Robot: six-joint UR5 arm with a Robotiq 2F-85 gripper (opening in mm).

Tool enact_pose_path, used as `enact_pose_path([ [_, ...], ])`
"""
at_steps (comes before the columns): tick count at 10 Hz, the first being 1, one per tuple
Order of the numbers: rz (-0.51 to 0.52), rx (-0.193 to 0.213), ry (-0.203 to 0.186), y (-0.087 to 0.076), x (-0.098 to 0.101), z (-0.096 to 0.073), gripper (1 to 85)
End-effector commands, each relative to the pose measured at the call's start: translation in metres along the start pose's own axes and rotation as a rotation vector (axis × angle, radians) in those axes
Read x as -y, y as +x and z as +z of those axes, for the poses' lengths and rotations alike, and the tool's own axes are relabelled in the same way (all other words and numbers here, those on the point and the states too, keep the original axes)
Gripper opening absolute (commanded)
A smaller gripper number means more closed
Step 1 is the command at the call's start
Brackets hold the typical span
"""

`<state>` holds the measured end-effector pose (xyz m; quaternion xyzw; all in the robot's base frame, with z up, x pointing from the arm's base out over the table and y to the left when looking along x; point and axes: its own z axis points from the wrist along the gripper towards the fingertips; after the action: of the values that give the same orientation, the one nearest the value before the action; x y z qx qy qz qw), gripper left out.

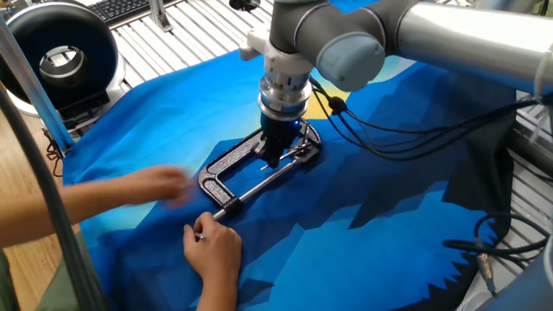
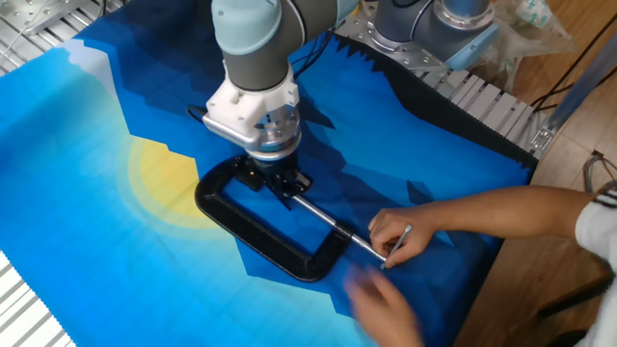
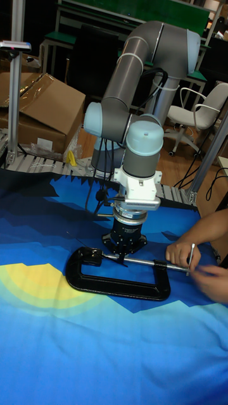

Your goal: Turn the hands of a clock

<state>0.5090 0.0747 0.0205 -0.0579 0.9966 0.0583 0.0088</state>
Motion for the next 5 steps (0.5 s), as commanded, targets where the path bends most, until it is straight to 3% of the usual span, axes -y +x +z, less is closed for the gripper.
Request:
enact_pose_path([
  [1, -0.036, 0.0, -0.011, -0.013, 0.005, -0.005, 1.3],
  [3, -0.054, 0.007, -0.005, -0.015, 0.008, -0.003, 1.3],
  [5, -0.081, 0.014, 0.026, -0.018, 0.017, -0.003, 1.3],
])
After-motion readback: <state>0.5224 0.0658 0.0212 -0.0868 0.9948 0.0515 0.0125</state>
